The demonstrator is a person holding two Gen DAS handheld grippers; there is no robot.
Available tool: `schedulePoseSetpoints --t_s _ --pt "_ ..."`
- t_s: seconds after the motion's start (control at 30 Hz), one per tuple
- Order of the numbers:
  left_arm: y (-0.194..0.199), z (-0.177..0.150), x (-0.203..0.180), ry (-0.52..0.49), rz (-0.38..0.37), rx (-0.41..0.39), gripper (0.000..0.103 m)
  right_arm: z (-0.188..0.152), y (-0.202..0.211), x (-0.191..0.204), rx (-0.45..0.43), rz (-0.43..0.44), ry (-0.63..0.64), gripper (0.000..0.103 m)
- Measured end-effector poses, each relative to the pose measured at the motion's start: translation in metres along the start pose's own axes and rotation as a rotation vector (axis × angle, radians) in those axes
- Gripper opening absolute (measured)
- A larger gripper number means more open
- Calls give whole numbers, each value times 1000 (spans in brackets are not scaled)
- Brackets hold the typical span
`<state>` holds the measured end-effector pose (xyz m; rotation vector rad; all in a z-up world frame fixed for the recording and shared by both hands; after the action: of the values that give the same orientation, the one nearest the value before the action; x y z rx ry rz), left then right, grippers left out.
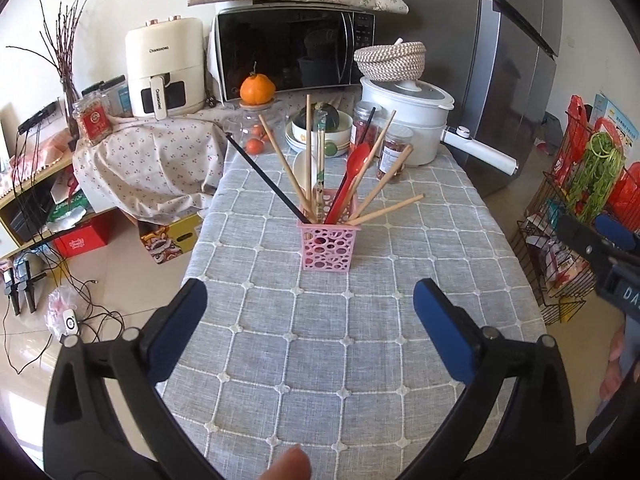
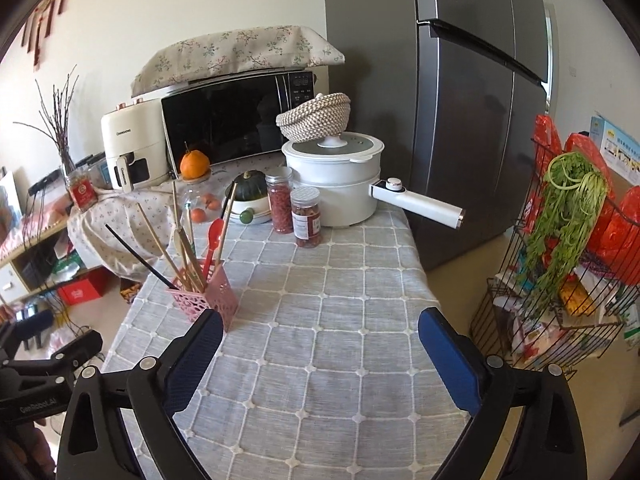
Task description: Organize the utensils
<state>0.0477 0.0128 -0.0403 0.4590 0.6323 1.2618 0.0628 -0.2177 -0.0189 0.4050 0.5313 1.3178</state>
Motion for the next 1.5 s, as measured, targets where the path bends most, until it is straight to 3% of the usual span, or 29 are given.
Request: schedulePoseSetpoints --t_s 0.6,1.5 --pt "6 -1 -1 12 2 -29 103 -9 -18 13 70 9 19 99" --pt "2 -2 -4 -5 12 -11 103 -8 -17 16 67 11 26 99"
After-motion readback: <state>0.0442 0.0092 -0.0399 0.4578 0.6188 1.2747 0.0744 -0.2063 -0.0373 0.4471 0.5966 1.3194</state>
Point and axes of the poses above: each gripper's, at about its wrist camera, not at the fingertips, and y roughly against the way its jaws point, x to its left, z to its top, the point moved 3 cm from there along -y, roughly the way its jaws point, and after that the axes turned 15 degrees about -z, right-handed, at the moved point
